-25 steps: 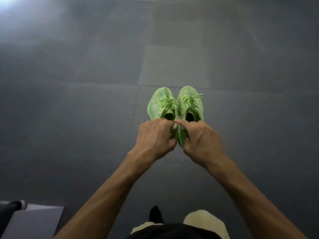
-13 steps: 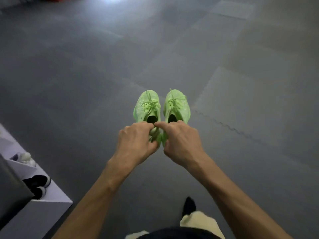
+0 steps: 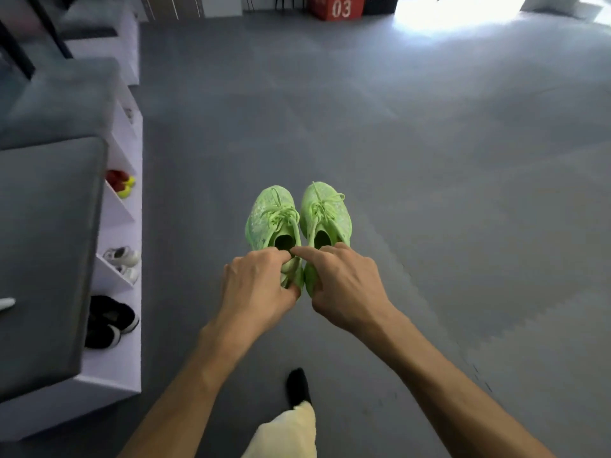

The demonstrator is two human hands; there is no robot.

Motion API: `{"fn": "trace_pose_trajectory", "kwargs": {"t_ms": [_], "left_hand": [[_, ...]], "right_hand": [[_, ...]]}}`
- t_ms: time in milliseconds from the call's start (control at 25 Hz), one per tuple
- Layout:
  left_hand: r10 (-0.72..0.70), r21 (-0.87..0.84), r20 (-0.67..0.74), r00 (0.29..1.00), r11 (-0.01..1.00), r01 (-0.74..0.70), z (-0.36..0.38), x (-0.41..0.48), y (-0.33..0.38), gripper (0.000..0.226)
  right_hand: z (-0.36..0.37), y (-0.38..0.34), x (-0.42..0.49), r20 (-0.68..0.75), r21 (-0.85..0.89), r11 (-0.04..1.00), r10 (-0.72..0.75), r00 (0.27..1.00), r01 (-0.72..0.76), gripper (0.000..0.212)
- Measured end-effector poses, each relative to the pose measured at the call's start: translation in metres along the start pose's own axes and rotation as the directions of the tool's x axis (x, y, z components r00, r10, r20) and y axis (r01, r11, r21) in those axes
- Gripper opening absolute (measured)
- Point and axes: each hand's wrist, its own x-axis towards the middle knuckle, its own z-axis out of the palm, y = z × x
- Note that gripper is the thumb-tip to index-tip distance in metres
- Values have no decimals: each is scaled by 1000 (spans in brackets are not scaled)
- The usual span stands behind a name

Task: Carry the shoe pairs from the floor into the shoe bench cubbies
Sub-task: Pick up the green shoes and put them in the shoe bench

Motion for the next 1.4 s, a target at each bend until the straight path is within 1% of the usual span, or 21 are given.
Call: {"fn": "trace_pose_trajectory", "kwargs": {"t_ms": [160, 320, 440, 560, 680, 760, 920, 1040, 1160, 1240, 1400], "left_hand": [[-8, 1, -10, 1000, 1000, 8, -4, 129, -25, 17], [-44, 9, -35, 998, 999, 45, 3, 256, -46, 24], [-66, 39, -38, 997, 997, 68, 21, 362, -66, 18], [-102, 72, -31, 994, 992, 104, 33, 474, -84, 16], [-161, 84, -28, 987, 983, 162, 38, 594, -101, 19], [-194, 87, -39, 980, 977, 197, 36, 665, -116, 21], [-301, 49, -60, 952, 952, 304, 39, 791, -168, 25], [-363, 7, -73, 929, 931, 365, 49, 880, -224, 24], [-375, -10, -87, 923, 927, 375, 58, 975, -289, 23], [-362, -17, -97, 927, 932, 362, 60, 1051, -341, 22], [-322, 2, -83, 943, 946, 324, 38, 1195, -428, 13]], "right_hand": [[0, 46, 127, -3, -23, 1000, -20, 1000, 20, 59], [5, 100, 249, -25, -27, 999, -46, 999, 46, 58], [25, 146, 349, -32, -16, 997, -76, 997, 75, 58], [44, 198, 453, -47, 13, 993, -115, 992, 116, 58], [50, 249, 576, -28, 68, 982, -175, 984, 176, 58], [53, 272, 650, -13, 72, 970, -233, 973, 233, 57], [71, 300, 797, 38, 52, 945, -326, 945, 324, 59], [101, 311, 909, 68, 38, 923, -385, 920, 384, 57], [137, 315, 1022, 91, 14, 907, -420, 903, 421, 57], [163, 315, 1108, 100, -5, 909, -413, 905, 416, 58], [186, 311, 1272, 102, -20, 926, -374, 922, 378, 57]]}}
